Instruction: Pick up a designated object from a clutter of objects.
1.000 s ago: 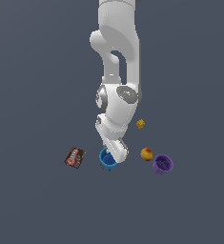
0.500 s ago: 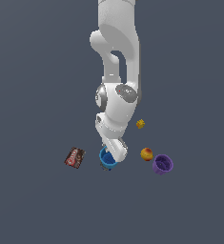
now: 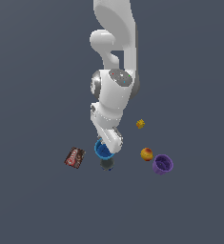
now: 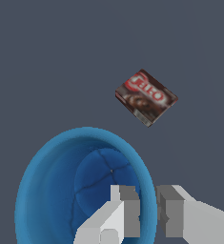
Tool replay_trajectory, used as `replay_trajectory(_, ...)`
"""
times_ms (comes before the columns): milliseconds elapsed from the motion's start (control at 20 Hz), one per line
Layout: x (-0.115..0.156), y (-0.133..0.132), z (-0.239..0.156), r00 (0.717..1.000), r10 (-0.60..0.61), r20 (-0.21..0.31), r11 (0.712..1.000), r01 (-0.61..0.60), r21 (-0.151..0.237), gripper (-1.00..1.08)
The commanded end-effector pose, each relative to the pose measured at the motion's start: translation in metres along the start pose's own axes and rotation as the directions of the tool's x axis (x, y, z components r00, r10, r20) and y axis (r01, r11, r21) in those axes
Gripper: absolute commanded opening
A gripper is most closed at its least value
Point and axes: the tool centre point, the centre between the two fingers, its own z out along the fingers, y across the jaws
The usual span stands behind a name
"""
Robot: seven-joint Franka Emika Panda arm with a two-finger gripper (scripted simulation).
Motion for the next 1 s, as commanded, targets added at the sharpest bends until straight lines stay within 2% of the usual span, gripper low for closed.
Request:
replay_trajectory(0,0.009,0.009,-0.017,1.000,0.001,-0.001,1.000,-0.001,0.003,-1.00)
replay_trajectory(950,0.094,0.104,-0.176,1.000,0.001,0.002,1.000,-0.001,0.005,-1.00)
